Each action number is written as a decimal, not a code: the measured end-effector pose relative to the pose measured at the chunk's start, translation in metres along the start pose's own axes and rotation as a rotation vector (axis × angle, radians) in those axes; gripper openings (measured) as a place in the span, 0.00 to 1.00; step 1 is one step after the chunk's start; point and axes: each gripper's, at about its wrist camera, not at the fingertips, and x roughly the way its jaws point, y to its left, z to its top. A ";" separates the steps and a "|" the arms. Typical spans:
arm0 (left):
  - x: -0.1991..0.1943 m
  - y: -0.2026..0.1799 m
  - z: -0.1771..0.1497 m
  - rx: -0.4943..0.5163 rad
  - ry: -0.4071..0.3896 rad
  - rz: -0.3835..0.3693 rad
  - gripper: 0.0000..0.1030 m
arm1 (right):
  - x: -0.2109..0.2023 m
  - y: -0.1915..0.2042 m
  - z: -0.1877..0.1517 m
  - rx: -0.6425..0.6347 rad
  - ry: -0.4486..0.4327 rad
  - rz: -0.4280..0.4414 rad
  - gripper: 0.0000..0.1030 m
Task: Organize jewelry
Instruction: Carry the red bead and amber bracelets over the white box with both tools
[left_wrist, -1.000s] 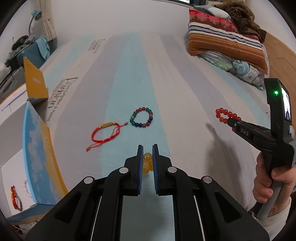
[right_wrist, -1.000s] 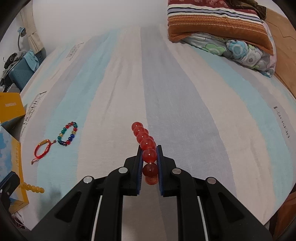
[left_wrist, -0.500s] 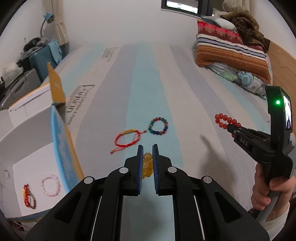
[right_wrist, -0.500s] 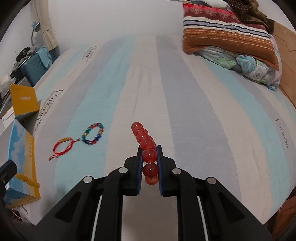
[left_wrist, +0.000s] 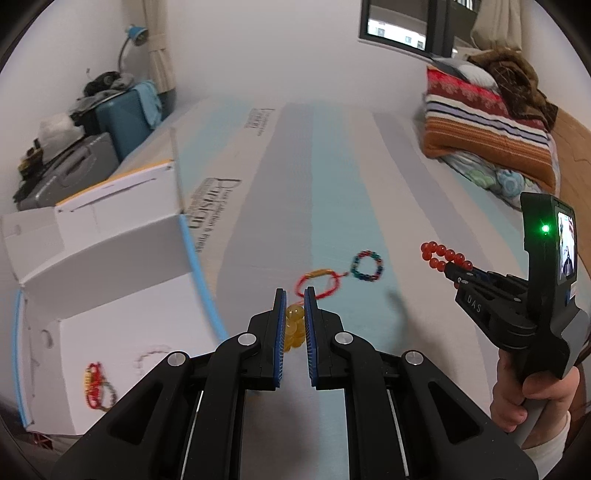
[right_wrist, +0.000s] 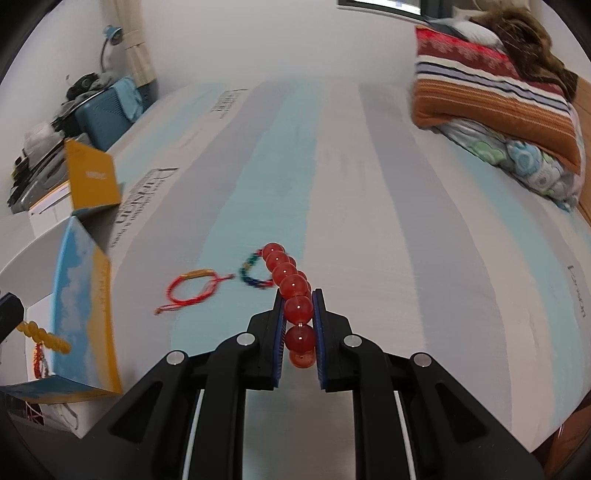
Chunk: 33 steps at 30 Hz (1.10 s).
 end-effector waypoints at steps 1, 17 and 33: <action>-0.004 0.007 0.000 -0.007 -0.004 0.005 0.09 | -0.001 0.006 0.001 -0.006 -0.002 0.006 0.13; -0.039 0.108 -0.013 -0.120 -0.026 0.104 0.09 | -0.023 0.131 0.005 -0.142 -0.027 0.107 0.13; -0.036 0.192 -0.048 -0.204 0.017 0.198 0.09 | -0.035 0.250 -0.018 -0.280 -0.021 0.239 0.12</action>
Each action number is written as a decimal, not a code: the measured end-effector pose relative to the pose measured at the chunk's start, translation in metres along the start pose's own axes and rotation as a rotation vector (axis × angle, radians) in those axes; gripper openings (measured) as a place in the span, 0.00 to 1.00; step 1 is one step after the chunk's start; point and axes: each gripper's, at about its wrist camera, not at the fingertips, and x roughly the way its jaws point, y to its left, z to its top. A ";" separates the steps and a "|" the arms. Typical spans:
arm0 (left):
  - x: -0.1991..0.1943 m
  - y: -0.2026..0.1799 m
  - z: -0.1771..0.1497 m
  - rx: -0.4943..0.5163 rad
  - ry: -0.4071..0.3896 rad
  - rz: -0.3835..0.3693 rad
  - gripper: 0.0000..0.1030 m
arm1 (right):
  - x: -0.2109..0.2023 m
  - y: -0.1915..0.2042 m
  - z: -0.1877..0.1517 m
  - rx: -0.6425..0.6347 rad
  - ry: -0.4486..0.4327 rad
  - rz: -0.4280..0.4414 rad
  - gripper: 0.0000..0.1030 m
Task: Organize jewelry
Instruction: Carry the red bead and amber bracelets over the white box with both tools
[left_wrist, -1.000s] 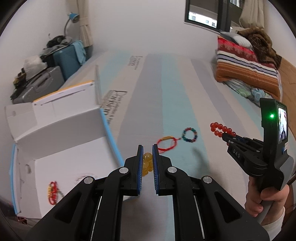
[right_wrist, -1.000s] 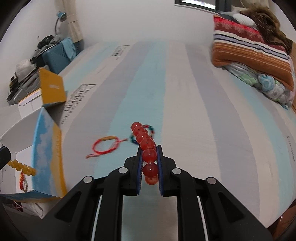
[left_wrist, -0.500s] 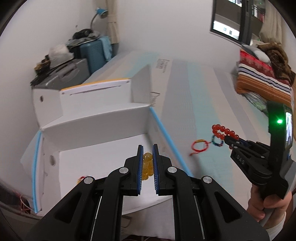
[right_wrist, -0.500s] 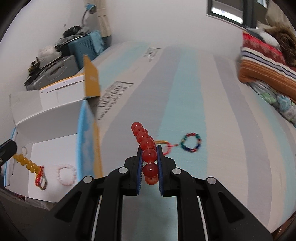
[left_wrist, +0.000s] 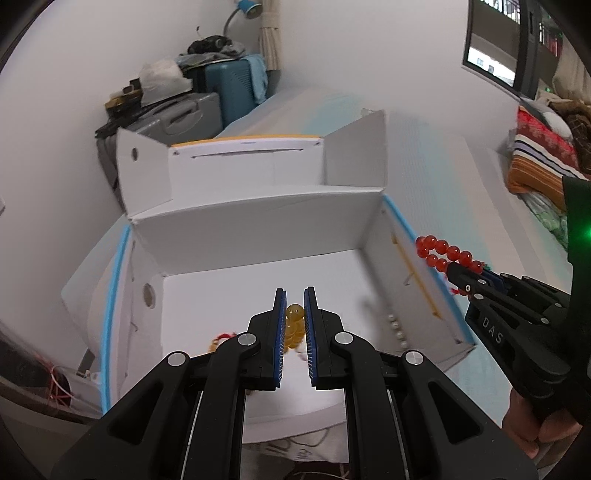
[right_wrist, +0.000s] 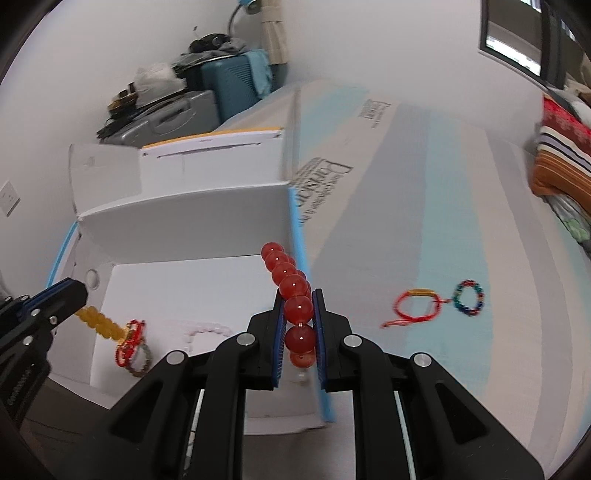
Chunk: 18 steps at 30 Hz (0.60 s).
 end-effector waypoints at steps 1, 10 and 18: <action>0.002 0.003 -0.001 0.001 0.004 0.005 0.09 | 0.003 0.005 0.000 -0.008 0.006 0.005 0.12; 0.024 0.027 -0.008 -0.029 0.046 0.023 0.09 | 0.037 0.039 -0.009 -0.045 0.093 0.045 0.13; 0.042 0.042 -0.016 -0.051 0.081 0.042 0.09 | 0.060 0.056 -0.015 -0.068 0.139 0.040 0.13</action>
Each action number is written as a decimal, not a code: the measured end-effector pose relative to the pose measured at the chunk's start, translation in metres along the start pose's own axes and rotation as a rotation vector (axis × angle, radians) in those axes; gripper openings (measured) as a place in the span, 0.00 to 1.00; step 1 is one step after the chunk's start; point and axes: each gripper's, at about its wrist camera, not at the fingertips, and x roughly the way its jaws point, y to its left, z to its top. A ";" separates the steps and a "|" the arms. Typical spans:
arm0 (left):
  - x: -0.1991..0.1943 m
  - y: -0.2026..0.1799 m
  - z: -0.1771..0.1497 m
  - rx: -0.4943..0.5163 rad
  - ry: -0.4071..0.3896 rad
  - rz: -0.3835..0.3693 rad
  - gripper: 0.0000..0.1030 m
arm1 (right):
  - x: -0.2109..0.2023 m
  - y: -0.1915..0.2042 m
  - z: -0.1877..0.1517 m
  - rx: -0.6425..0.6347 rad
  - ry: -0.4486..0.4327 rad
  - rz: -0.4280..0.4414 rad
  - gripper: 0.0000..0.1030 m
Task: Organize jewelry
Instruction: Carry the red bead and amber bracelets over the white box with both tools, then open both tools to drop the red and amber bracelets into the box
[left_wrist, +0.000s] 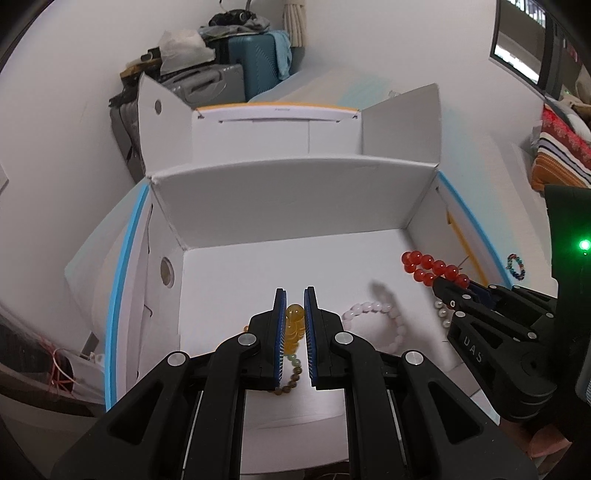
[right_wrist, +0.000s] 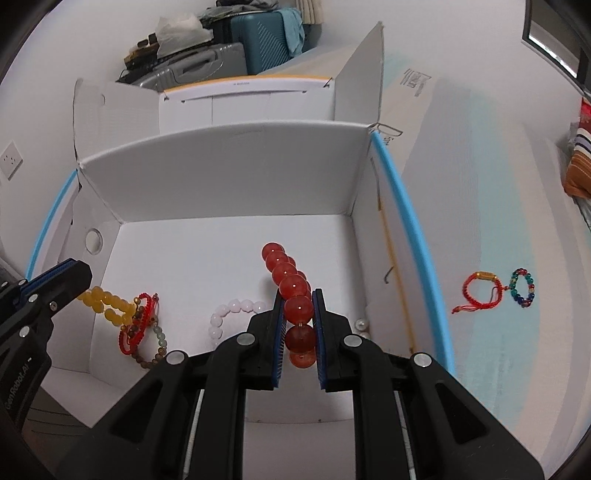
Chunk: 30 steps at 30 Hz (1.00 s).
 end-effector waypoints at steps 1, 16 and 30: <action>0.003 0.002 -0.001 -0.002 0.007 0.003 0.09 | 0.003 0.001 0.000 -0.002 0.006 -0.003 0.13; 0.028 0.007 -0.010 -0.006 0.055 0.022 0.09 | 0.020 0.008 -0.001 -0.018 0.050 -0.035 0.13; 0.016 0.007 -0.010 -0.020 0.018 0.024 0.36 | 0.006 0.011 -0.001 -0.036 -0.008 -0.030 0.43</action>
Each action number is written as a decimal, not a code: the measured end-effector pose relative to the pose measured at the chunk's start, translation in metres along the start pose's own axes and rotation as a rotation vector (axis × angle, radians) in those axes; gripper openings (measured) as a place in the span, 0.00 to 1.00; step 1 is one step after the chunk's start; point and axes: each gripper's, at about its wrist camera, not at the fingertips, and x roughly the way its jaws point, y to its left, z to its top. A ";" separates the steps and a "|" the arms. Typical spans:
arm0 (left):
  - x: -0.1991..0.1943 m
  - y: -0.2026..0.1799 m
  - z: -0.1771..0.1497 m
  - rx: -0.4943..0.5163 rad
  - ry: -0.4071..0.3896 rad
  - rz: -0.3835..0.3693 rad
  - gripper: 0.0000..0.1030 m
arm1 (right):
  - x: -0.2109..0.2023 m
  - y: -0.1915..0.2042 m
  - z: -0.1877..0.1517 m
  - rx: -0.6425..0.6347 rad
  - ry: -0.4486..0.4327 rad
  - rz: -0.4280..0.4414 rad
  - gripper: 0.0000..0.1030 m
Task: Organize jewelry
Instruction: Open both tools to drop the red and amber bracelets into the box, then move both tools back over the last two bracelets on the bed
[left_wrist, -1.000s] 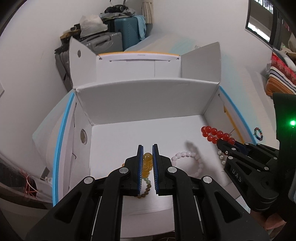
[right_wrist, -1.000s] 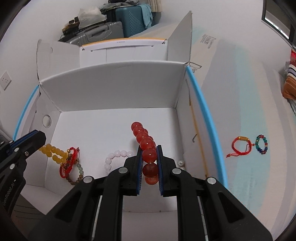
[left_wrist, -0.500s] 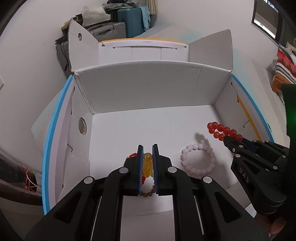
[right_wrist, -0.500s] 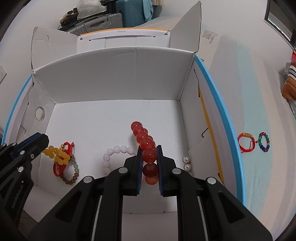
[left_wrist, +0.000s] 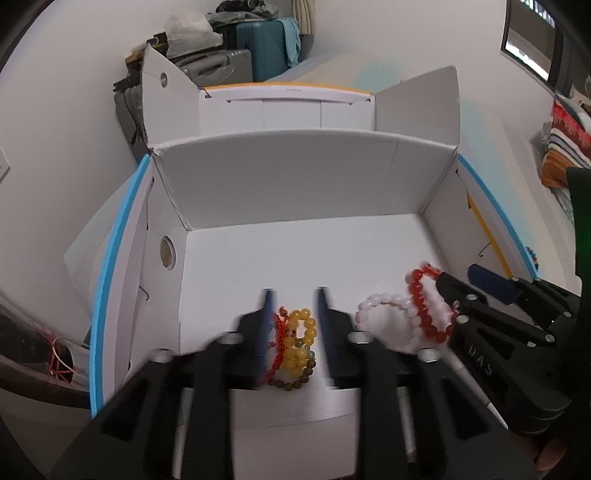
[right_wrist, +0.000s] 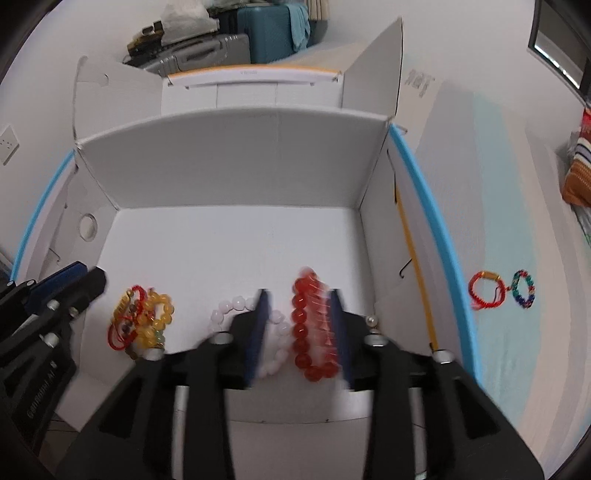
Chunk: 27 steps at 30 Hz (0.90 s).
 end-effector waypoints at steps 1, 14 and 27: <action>-0.003 0.000 -0.001 -0.002 -0.011 0.007 0.40 | -0.004 0.000 0.000 -0.003 -0.015 0.001 0.47; -0.052 -0.006 -0.008 0.003 -0.133 -0.013 0.85 | -0.049 -0.028 0.001 0.065 -0.127 -0.015 0.90; -0.066 -0.050 -0.016 0.026 -0.171 -0.075 0.94 | -0.081 -0.095 -0.019 0.163 -0.191 -0.100 0.93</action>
